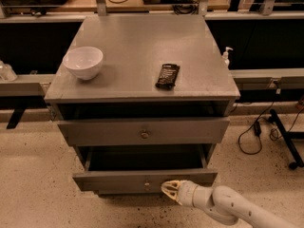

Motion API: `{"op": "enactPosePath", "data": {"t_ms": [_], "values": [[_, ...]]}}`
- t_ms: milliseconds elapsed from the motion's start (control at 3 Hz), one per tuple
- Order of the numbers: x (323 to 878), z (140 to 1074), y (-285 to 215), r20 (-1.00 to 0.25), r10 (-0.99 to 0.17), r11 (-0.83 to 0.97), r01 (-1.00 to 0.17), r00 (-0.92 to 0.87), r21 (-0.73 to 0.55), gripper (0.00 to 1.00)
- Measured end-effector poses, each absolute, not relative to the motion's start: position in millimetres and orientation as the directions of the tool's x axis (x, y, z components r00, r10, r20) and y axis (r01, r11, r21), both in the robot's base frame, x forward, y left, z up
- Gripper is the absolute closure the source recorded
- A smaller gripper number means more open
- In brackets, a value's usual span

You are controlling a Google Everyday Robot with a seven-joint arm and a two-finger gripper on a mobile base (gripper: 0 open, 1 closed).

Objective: Close middle drawer

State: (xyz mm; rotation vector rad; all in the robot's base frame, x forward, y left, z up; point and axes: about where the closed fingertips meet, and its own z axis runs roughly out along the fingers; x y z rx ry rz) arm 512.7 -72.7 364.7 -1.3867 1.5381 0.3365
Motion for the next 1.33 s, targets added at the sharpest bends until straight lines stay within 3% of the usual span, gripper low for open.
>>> {"op": "enactPosePath", "data": {"t_ms": [1333], "values": [[561.9,350.9,-87.4,-0.782,-0.608,0.330,-0.852,0.137,-0.406,1.00]]}}
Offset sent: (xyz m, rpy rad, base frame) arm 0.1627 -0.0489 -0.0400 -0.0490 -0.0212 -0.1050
